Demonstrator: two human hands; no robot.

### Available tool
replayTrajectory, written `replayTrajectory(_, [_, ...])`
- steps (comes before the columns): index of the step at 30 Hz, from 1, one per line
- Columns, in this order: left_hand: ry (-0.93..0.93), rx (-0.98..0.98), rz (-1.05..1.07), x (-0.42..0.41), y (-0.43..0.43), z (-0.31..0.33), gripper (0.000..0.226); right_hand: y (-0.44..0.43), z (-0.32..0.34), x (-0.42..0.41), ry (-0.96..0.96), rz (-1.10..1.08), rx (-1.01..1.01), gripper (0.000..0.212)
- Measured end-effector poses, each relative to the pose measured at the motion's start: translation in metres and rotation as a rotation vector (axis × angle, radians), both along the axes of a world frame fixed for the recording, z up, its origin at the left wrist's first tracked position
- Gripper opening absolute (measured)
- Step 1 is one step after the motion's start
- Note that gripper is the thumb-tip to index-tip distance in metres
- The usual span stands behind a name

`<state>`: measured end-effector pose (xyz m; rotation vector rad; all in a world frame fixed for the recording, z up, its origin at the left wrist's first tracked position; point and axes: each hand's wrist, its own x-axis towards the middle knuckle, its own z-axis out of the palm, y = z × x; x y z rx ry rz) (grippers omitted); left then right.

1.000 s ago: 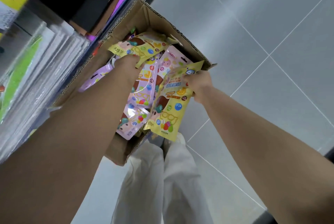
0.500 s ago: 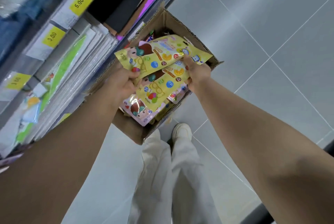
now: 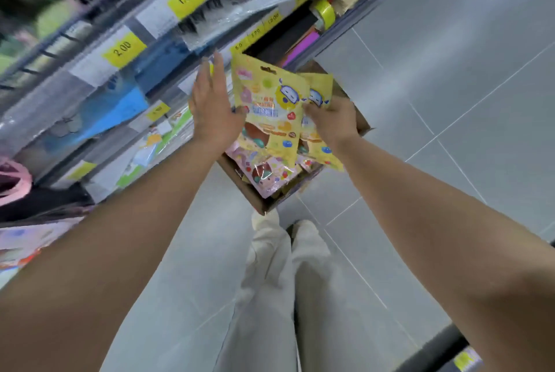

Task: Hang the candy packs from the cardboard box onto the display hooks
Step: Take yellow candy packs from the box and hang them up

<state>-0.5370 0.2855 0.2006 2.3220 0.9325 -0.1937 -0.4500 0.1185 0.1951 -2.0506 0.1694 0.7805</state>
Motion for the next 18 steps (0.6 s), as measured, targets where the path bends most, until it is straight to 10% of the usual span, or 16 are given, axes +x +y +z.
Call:
replayTrajectory(4, [-0.074,0.231,-0.298,-0.017,0.005,0.051,0.057,0.002,0.039,-0.025,-0.107,0.251,-0.028,0.029])
replayTrajectory(7, [-0.101,0.196,-0.163,-0.044,0.0,0.078,0.026,0.002,0.07,-0.046,-0.173,0.378,-0.035,0.032])
replayTrajectory(18, [-0.228,0.138,0.29,-0.212,-0.044,0.175,0.021,-0.007,0.187,-0.166,-0.198,0.602,0.175,0.017])
